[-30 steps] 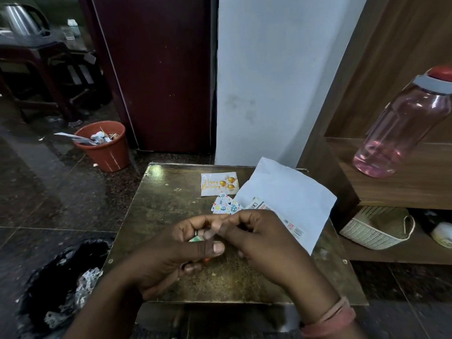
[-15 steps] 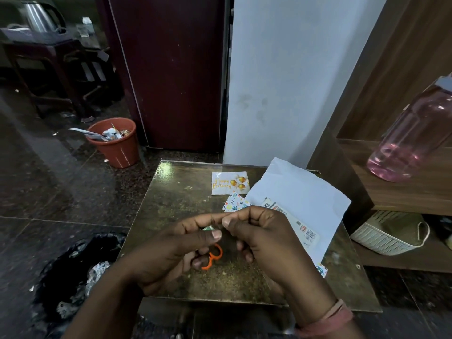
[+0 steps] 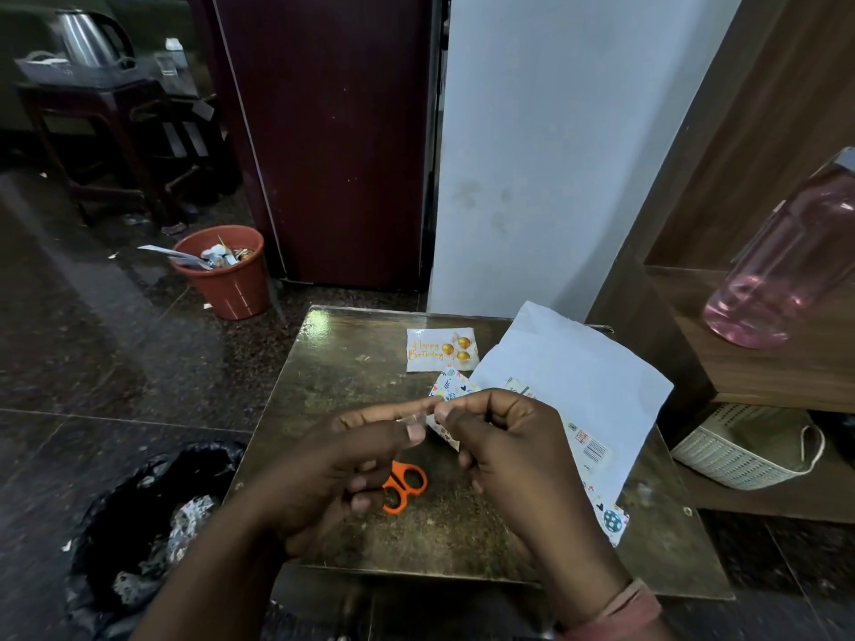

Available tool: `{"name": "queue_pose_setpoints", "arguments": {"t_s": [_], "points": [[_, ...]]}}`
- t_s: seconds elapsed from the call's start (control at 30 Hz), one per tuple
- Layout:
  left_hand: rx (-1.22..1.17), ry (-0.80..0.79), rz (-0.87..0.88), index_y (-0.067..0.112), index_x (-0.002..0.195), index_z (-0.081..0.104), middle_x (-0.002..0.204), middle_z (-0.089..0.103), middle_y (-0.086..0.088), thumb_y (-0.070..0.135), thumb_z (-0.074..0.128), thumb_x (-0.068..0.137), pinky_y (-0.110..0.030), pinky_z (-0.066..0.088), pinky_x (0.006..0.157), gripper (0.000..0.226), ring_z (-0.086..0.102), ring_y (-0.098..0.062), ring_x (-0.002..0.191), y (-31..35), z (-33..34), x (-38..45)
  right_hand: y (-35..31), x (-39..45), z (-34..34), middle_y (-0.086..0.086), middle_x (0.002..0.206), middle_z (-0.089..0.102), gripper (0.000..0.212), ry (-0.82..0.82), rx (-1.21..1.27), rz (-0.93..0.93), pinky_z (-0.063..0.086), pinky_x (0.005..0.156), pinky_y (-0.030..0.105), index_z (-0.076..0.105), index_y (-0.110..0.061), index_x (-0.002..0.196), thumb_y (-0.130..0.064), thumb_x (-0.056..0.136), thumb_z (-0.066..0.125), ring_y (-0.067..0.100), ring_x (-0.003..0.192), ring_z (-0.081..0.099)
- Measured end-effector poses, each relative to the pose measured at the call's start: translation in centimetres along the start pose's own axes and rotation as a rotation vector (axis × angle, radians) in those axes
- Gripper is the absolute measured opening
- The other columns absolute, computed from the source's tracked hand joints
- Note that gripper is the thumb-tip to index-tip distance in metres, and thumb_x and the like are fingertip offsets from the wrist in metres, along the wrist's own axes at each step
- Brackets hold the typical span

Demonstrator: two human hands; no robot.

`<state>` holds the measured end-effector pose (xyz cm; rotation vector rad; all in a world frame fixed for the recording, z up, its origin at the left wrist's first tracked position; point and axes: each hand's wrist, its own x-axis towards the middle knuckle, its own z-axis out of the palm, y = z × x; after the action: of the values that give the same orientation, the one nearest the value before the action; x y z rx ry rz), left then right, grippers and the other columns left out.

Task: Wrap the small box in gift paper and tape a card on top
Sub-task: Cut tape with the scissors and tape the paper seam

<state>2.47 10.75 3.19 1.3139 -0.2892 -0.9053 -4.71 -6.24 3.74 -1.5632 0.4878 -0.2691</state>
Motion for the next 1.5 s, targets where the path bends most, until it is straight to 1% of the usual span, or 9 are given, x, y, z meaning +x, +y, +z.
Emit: {"name": "queue_pose_setpoints", "arguments": {"t_s": [0.43, 0.53, 0.6, 0.73, 0.8, 0.93, 1.1, 1.37, 1.5], "points": [[-0.041, -0.011, -0.015, 0.012, 0.125, 0.074, 0.069, 0.036, 0.007, 0.021, 0.075, 0.079, -0.015, 0.021, 0.041, 0.047, 0.024, -0.002, 0.051, -0.3, -0.5, 0.5, 0.9, -0.9, 1.9, -0.015, 0.067, 0.071, 0.011, 0.25, -0.32, -0.195, 0.052, 0.063, 0.023, 0.076, -0.023, 0.076, -0.025, 0.086, 0.079, 0.003, 0.066, 0.066], [-0.091, -0.01, -0.025, 0.011, 0.124, 0.074, 0.071, 0.04, 0.006, 0.021, 0.079, 0.077, -0.014, 0.021, 0.041, 0.049, 0.024, -0.002, 0.052, -0.3, -0.6, 0.5, 0.8, -1.1, 2.3, -0.013, 0.071, 0.068, 0.01, 0.272, -0.386, -0.205, 0.049, 0.065, 0.023, 0.07, -0.026, 0.091, -0.031, 0.087, 0.077, 0.002, 0.071, 0.065], [-0.165, 0.006, -0.033, 0.012, 0.123, 0.075, 0.067, 0.035, 0.007, 0.025, 0.082, 0.069, -0.014, 0.019, 0.04, 0.056, 0.024, -0.002, 0.051, -0.1, -0.8, 0.5, 1.0, -1.2, 2.3, -0.011, 0.074, 0.065, 0.019, 0.248, -0.469, -0.195, 0.047, 0.069, 0.026, 0.061, -0.031, 0.101, -0.035, 0.089, 0.075, 0.004, 0.075, 0.063], [-0.351, 0.086, -0.031, 0.011, 0.126, 0.074, 0.069, 0.023, 0.006, 0.02, 0.081, 0.078, -0.013, 0.019, 0.037, 0.049, 0.022, -0.003, 0.05, 0.3, -1.6, 0.6, 1.7, -1.2, 2.2, -0.014, 0.071, 0.066, 0.016, 0.05, -0.651, -0.154, 0.048, 0.065, 0.018, 0.067, -0.02, 0.081, -0.03, 0.093, 0.069, -0.002, 0.072, 0.064], [-0.44, 0.094, -0.038, 0.009, 0.132, 0.07, 0.07, 0.022, 0.006, 0.017, 0.076, 0.085, -0.012, 0.022, 0.035, 0.048, 0.021, -0.003, 0.05, 0.2, -1.9, 0.6, 2.4, -1.5, 2.8, -0.005, 0.078, 0.07, 0.017, -0.05, -0.784, -0.146, 0.054, 0.072, 0.032, 0.066, -0.018, 0.083, -0.032, 0.092, 0.065, 0.008, 0.075, 0.066], [-0.479, 0.03, -0.04, 0.011, 0.131, 0.071, 0.066, 0.026, 0.007, 0.03, 0.101, 0.054, -0.013, 0.027, 0.034, 0.084, 0.023, -0.003, 0.047, 0.3, -1.9, 0.5, 2.7, -2.3, 3.7, 0.001, 0.095, 0.067, 0.021, -0.121, -0.944, -0.158, 0.042, 0.072, 0.033, 0.063, -0.018, 0.092, -0.039, 0.095, 0.06, 0.023, 0.091, 0.064], [-0.561, -0.026, -0.028, 0.01, 0.13, 0.071, 0.064, 0.029, 0.008, 0.043, 0.102, 0.054, -0.012, 0.029, 0.033, 0.089, 0.027, -0.002, 0.046, 0.5, -2.1, 0.5, 2.0, -2.7, 4.2, 0.002, 0.109, 0.062, 0.019, -0.171, -1.046, -0.196, 0.044, 0.081, 0.035, 0.064, -0.02, 0.102, -0.038, 0.097, 0.06, 0.026, 0.104, 0.061], [-0.614, 0.018, 0.02, 0.008, 0.13, 0.07, 0.062, 0.03, 0.007, 0.055, 0.1, 0.048, -0.012, 0.028, 0.033, 0.099, 0.03, 0.0, 0.045, 0.4, -2.4, 0.6, 1.5, -1.7, 3.1, 0.004, 0.062, 0.063, 0.036, -0.123, -0.697, 0.034, 0.048, 0.061, 0.036, 0.066, -0.009, 0.074, -0.041, 0.09, 0.066, 0.017, 0.057, 0.06], [-0.64, 0.066, 0.033, 0.01, 0.13, 0.07, 0.062, 0.03, 0.008, 0.056, 0.101, 0.045, -0.013, 0.027, 0.033, 0.102, 0.029, -0.001, 0.045, 0.4, -2.6, 0.7, 0.4, -1.3, 1.9, 0.009, 0.07, 0.075, 0.028, -0.226, -0.307, 0.221, 0.06, 0.075, 0.041, 0.07, -0.005, 0.073, -0.026, 0.093, 0.065, 0.028, 0.072, 0.076]]}}
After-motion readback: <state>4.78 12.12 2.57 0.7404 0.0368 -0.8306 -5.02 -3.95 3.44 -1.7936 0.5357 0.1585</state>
